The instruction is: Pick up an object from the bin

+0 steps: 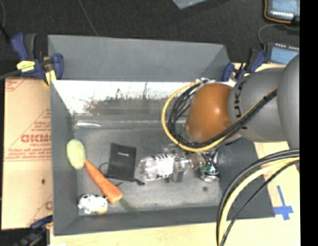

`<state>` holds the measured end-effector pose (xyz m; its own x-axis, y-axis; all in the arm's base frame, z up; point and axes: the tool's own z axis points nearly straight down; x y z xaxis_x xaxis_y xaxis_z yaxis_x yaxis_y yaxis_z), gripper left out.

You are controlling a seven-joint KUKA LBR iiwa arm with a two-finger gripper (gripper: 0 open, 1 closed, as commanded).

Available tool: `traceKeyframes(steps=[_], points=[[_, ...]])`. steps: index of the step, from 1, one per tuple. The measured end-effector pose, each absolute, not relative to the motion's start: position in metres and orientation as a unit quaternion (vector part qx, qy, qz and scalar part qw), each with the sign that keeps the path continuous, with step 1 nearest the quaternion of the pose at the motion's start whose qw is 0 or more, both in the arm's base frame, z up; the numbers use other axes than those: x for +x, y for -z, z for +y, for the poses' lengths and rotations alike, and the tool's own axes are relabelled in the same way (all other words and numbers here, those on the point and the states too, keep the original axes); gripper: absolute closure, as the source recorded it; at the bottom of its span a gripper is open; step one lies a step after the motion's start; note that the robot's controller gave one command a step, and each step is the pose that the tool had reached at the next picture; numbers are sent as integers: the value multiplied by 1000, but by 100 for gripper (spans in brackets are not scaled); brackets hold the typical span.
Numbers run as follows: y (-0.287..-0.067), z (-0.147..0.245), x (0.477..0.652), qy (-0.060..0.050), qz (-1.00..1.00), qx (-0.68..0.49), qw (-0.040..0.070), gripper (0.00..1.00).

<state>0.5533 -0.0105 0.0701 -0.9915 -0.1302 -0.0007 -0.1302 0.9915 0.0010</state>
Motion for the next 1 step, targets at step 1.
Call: traceKeyframes(steps=[1], points=[[-70, -10, 553, -1, 998, -65, 0, 100]])
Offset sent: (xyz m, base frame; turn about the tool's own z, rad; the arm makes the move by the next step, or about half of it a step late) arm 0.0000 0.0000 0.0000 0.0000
